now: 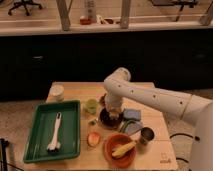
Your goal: Wipe purple bowl with eraser
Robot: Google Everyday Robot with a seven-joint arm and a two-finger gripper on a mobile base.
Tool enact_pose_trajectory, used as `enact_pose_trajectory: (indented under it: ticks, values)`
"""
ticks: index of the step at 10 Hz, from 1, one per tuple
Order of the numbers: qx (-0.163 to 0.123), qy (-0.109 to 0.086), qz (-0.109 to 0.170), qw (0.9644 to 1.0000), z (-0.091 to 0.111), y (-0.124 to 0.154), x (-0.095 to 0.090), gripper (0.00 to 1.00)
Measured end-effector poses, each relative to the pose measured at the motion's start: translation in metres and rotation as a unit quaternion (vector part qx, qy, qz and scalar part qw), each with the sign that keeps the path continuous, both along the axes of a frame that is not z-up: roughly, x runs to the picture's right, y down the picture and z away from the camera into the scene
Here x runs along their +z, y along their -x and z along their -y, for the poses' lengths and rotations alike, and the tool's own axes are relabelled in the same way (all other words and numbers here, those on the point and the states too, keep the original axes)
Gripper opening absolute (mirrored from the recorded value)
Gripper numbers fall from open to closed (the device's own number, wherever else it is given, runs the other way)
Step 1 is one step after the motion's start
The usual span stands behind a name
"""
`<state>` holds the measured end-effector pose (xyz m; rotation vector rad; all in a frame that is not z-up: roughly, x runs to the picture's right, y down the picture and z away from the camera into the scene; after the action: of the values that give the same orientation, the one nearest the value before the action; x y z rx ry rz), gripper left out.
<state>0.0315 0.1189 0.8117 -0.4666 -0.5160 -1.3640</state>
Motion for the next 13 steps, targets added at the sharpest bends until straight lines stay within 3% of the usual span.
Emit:
enact_pose_trajectory:
  ticks: [4,7,10,13]
  values:
    - [-0.028,0.012,0.04,0.9988,-0.011,0.029,-0.006,0.0]
    - [-0.044,0.02,0.058,0.9972,-0.038,0.028,-0.034,0.0]
    - [-0.034,0.017,0.039,0.9985,-0.039,-0.007,-0.047,0.0]
    - [-0.015,0.015,0.002,0.9998,-0.03,-0.032,-0.036,0.0]
